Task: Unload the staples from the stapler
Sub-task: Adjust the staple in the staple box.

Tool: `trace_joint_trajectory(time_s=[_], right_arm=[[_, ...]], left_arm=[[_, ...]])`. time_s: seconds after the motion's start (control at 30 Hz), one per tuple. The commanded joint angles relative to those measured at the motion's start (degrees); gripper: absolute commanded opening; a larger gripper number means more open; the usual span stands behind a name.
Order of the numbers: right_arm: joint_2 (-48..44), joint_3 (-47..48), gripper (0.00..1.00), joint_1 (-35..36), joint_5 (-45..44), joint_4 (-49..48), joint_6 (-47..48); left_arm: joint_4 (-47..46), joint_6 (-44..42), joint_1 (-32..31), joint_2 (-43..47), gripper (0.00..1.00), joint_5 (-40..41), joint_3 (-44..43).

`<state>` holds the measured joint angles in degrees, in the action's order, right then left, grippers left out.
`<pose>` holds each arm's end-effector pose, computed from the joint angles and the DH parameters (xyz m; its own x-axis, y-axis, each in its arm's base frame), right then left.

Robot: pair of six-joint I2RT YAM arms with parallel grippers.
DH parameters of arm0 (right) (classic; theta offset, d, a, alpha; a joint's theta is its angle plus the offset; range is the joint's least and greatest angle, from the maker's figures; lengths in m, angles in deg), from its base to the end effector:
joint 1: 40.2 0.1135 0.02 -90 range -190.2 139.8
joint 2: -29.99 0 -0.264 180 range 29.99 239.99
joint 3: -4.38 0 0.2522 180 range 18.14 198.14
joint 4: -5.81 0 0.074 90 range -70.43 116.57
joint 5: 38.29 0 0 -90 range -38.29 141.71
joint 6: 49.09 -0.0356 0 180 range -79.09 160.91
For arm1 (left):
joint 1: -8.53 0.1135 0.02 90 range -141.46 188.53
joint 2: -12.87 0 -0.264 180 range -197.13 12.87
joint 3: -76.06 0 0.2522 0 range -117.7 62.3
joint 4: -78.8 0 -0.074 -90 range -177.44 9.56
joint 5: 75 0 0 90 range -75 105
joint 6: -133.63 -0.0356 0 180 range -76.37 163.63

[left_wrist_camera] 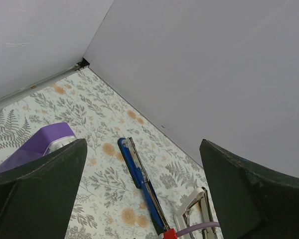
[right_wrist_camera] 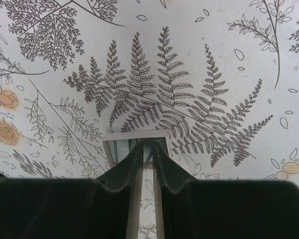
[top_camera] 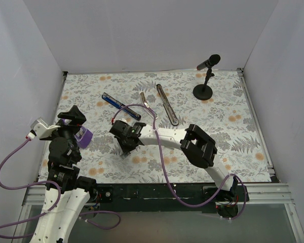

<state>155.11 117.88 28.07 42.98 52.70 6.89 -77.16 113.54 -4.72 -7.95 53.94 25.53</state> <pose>0.1812 0.4401 0.1855 -0.7590 -0.4106 -0.5054 -0.5601 0.8075 0.1850 0.0961 0.0004 0.3424 0.4373 -0.8534 -0.2835 -0.0576 0.2880 -0.9559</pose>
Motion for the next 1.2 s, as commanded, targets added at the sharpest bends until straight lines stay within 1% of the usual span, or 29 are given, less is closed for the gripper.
trace_joint_trajectory(time_s=[0.0,0.2,0.43,0.6,0.9,1.17], right_arm=[[-3.83,-1.75,0.21,0.2,0.56,-3.24,0.62],[-3.48,-0.52,0.21,0.2,0.56,-2.19,0.62],[-4.53,0.98,0.21,0.28,-2.43,-0.17,1.41],[-3.74,0.8,0.21,0.2,-1.55,0.89,0.89],[-5.5,0.8,0.22,0.28,-2.34,-0.25,1.33],[-4.8,1.15,0.22,0.28,-0.5,-0.78,0.18]], left_arm=[[0.26,-0.39,-0.1,-0.19,0.98,0.26,0.39],[0.26,-0.47,-0.19,-0.28,0.98,0.17,0.39],[0.09,-0.39,-0.1,-0.19,0.98,0.26,0.3],[0.18,-0.48,-0.1,-0.19,0.98,0.26,0.39],[0.0,-0.56,-0.1,-0.36,0.98,0.17,0.3],[0.0,-0.56,-0.1,-0.45,0.98,0.08,0.39]])
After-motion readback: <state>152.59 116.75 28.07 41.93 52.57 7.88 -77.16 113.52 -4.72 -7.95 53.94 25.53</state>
